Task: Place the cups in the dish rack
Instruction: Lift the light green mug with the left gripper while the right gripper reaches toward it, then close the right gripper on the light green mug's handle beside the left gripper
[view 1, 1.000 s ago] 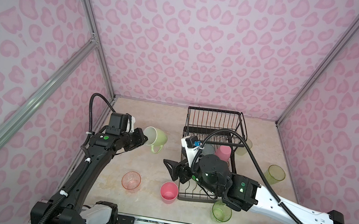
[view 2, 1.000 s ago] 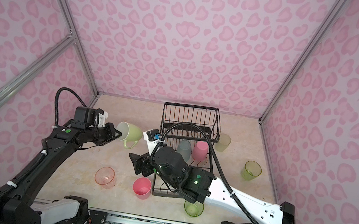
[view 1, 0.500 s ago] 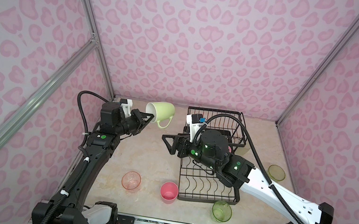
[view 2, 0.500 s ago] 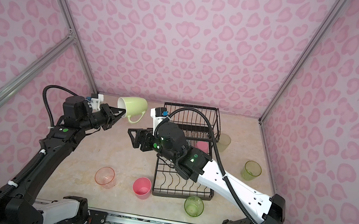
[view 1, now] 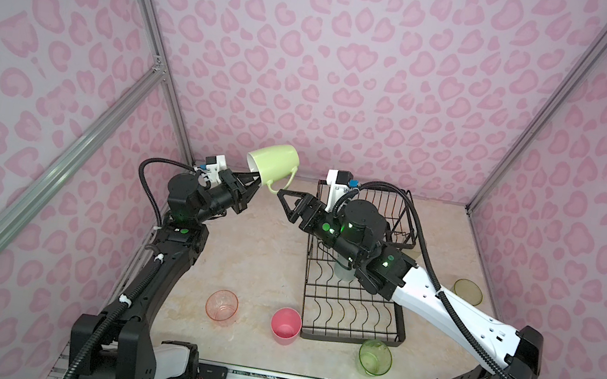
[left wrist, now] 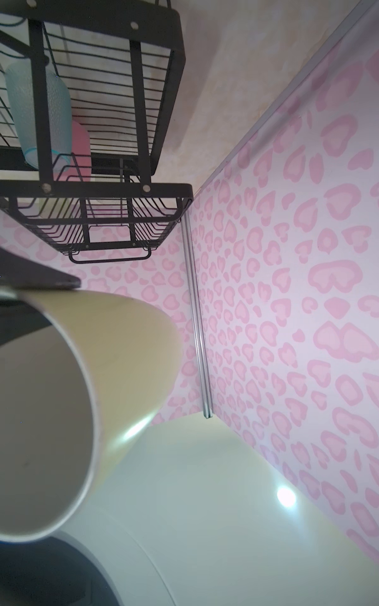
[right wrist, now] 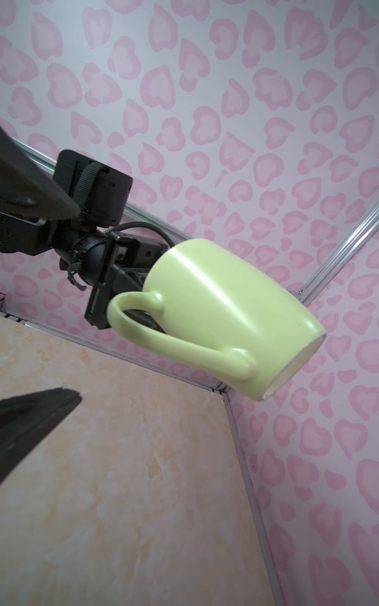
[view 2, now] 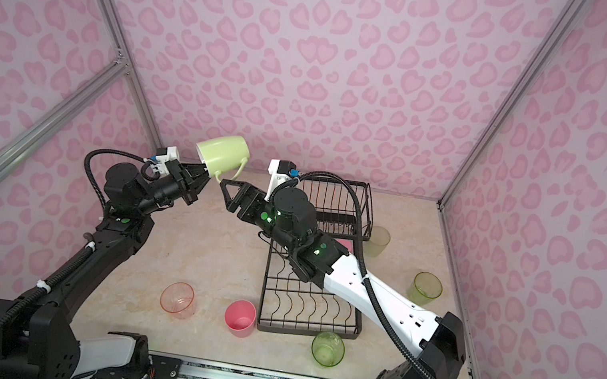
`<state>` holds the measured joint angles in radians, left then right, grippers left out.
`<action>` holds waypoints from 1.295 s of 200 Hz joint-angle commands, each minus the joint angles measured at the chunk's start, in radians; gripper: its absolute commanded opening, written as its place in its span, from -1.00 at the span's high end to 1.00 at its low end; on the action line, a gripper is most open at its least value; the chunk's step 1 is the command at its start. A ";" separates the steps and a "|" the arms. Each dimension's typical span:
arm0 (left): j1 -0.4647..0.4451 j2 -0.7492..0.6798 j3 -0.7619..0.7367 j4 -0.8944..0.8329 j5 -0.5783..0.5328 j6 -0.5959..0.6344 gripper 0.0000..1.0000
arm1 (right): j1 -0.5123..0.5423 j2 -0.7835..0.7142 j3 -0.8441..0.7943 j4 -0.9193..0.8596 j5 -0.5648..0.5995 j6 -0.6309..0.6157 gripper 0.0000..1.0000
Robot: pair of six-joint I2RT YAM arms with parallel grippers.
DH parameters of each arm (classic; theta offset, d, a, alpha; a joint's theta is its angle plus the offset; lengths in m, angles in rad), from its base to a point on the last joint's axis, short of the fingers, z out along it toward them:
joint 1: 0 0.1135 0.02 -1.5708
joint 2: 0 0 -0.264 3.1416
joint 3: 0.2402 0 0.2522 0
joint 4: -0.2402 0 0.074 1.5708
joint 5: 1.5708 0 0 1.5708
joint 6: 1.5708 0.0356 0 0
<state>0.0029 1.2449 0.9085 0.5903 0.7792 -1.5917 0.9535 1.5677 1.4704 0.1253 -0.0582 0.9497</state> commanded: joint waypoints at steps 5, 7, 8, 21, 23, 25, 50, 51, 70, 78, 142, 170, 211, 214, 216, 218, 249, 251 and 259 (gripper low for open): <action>0.002 0.009 -0.032 0.240 -0.009 -0.126 0.93 | -0.006 0.036 0.006 0.106 0.028 0.042 -0.59; 0.002 0.010 -0.035 0.245 -0.010 -0.131 0.93 | -0.006 0.039 0.006 0.113 0.030 0.043 -0.59; 0.002 0.010 -0.036 0.247 -0.010 -0.134 0.93 | -0.007 0.040 0.007 0.116 0.031 0.044 -0.58; 0.001 0.012 -0.048 0.268 -0.012 -0.162 0.93 | -0.013 0.057 0.005 0.163 0.039 0.049 -0.57; 0.000 0.012 -0.050 0.270 -0.012 -0.164 0.93 | -0.014 0.060 0.006 0.166 0.041 0.050 -0.56; -0.001 0.011 -0.052 0.271 -0.012 -0.166 0.93 | -0.015 0.063 0.006 0.170 0.042 0.054 -0.56; -0.001 -0.007 -0.066 0.265 -0.018 -0.180 0.93 | -0.023 0.088 0.007 0.217 0.057 0.079 -0.51; 0.000 -0.008 -0.067 0.265 -0.019 -0.180 0.93 | -0.023 0.089 0.007 0.218 0.057 0.080 -0.51; -0.001 -0.017 -0.083 0.259 -0.028 -0.176 0.93 | -0.024 0.110 0.007 0.247 0.045 0.088 -0.49; 0.001 -0.014 -0.088 0.259 -0.026 -0.180 0.93 | -0.023 0.115 0.005 0.247 0.044 0.090 -0.47; 0.000 0.008 -0.101 0.320 -0.010 -0.213 0.93 | -0.022 0.175 0.086 0.251 0.028 0.136 -0.29; 0.000 0.014 -0.103 0.347 -0.005 -0.225 0.93 | -0.020 0.207 0.092 0.271 0.013 0.189 -0.20; 0.000 0.020 -0.112 0.367 -0.008 -0.216 0.93 | 0.002 0.225 0.103 0.249 0.025 0.212 -0.06; 0.000 0.019 -0.112 0.369 -0.009 -0.216 0.93 | 0.004 0.227 0.103 0.245 0.027 0.214 -0.05; 0.000 0.021 -0.115 0.370 -0.009 -0.216 0.93 | 0.005 0.227 0.103 0.245 0.029 0.216 -0.04; 0.000 0.022 -0.115 0.370 -0.010 -0.217 0.94 | 0.005 0.227 0.103 0.244 0.031 0.216 -0.02; 0.000 0.018 -0.118 0.377 -0.012 -0.202 0.93 | 0.006 0.225 0.088 0.252 0.051 0.236 0.06; 0.000 0.018 -0.118 0.377 -0.013 -0.201 0.93 | 0.005 0.224 0.088 0.252 0.052 0.236 0.07; 0.000 0.015 -0.119 0.377 -0.011 -0.195 0.93 | 0.004 0.220 0.086 0.252 0.060 0.236 0.11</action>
<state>0.0025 1.2655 0.7929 0.8486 0.7738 -1.8107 0.9623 1.7893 1.5665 0.3542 -0.0269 1.1675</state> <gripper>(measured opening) 0.110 0.469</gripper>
